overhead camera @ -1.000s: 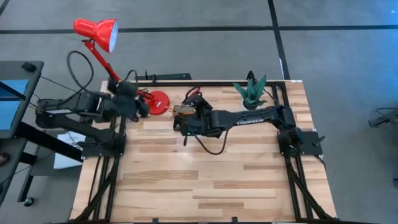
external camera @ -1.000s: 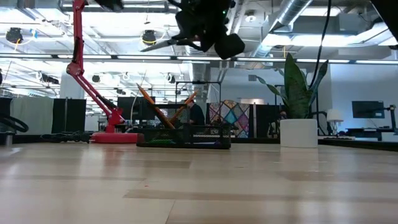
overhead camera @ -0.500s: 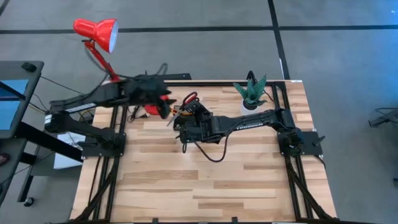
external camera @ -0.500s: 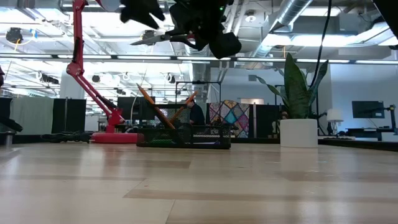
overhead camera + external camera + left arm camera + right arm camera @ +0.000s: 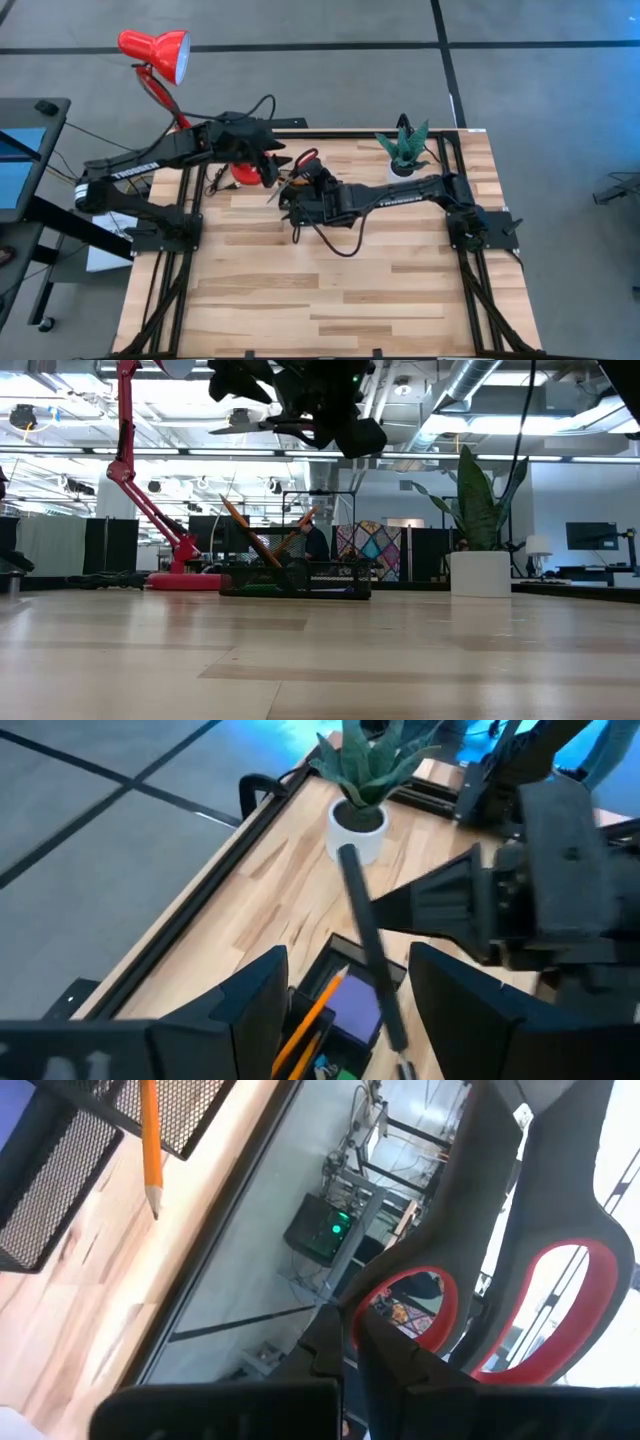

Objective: Pick and place office supplies into organizer
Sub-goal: Put the black scissors into the black desk organizer

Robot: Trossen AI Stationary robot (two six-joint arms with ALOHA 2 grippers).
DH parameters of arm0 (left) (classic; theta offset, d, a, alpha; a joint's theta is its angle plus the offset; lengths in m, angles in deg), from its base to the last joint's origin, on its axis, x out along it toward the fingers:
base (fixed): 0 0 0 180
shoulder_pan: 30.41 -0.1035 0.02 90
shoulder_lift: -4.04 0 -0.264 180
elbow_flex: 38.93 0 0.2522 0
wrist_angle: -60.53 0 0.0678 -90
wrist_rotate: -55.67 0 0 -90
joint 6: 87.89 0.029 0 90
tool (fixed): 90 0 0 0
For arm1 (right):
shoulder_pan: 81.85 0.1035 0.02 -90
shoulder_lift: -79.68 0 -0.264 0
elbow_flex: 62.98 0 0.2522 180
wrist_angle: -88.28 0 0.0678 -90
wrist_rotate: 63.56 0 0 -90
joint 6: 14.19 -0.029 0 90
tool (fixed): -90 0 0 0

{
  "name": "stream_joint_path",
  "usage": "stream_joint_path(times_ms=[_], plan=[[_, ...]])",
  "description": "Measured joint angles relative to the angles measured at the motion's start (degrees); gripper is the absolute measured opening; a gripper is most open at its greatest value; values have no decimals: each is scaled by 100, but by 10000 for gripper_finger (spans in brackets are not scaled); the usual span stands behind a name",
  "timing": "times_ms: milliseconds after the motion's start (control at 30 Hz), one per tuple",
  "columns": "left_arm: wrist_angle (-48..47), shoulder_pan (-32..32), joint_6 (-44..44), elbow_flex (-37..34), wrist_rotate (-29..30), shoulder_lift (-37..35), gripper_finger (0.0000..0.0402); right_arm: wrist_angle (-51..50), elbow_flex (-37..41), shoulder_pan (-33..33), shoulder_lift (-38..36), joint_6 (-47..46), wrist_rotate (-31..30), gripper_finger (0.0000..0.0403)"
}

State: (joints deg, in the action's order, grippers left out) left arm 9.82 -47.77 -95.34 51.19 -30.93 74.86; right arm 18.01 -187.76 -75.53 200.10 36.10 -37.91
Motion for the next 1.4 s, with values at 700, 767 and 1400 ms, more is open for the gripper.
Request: stream_joint_path(times_ms=[700,767,1400], plan=[[255,-87,221,0,-276,609,200,496,0,-36,0,521,122,0],[293,-131,234,0,-264,609,200,498,0,-40,0,521,297,0],[322,-229,270,0,-468,618,95,583,0,-34,0,572,140,0]])
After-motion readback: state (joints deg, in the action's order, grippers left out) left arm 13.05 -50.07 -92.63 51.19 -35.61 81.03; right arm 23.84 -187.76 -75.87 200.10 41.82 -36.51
